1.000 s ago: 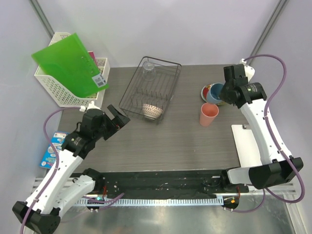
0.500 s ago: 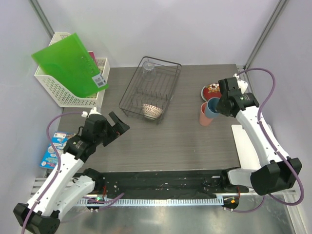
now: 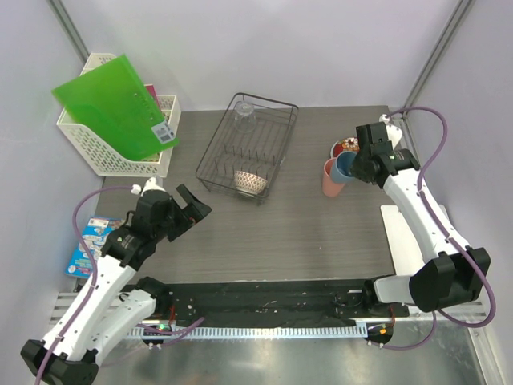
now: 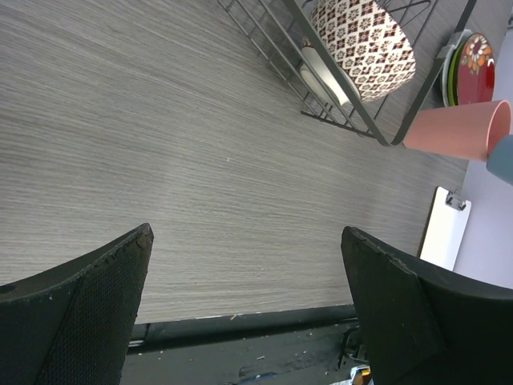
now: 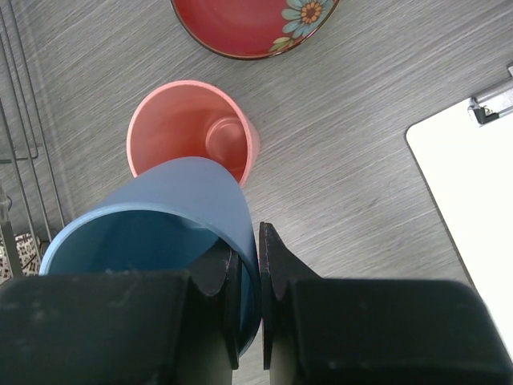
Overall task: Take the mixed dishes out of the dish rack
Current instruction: Place the cup at the center of the board.
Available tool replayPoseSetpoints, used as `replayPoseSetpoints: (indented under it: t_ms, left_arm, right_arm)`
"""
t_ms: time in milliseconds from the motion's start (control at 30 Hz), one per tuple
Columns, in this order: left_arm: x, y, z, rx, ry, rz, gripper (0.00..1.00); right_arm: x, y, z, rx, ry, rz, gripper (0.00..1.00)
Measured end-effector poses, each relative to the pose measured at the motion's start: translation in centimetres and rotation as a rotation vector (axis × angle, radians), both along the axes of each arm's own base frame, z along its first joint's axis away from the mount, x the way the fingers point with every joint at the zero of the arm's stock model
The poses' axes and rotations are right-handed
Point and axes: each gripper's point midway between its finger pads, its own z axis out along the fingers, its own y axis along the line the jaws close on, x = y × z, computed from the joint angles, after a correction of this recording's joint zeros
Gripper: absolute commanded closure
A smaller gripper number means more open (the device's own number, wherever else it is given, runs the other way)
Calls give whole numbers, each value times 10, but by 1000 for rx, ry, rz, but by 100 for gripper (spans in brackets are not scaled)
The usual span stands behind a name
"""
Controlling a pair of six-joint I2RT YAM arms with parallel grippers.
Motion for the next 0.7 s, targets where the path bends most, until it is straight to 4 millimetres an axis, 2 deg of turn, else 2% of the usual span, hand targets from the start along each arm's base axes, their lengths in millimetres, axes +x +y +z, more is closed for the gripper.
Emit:
replayPoseSetpoints:
  t_ms: [233,467,600,700]
  left_arm:
    - [0,0,-12,15,36,-1,1]
    - [2,-1,-15,18,45,-1,2]
    - [2,-1,-17,20,47,-1,2]
    - [2,-1,-19,24,55,-1,1]
  right_arm:
    - [-3,5,2,24,14,21,99]
    - [11,10,21,38,-16,29,99]
    - [19,11,15,30,5,26,99]
    - [26,9,-3,18,54,19,99]
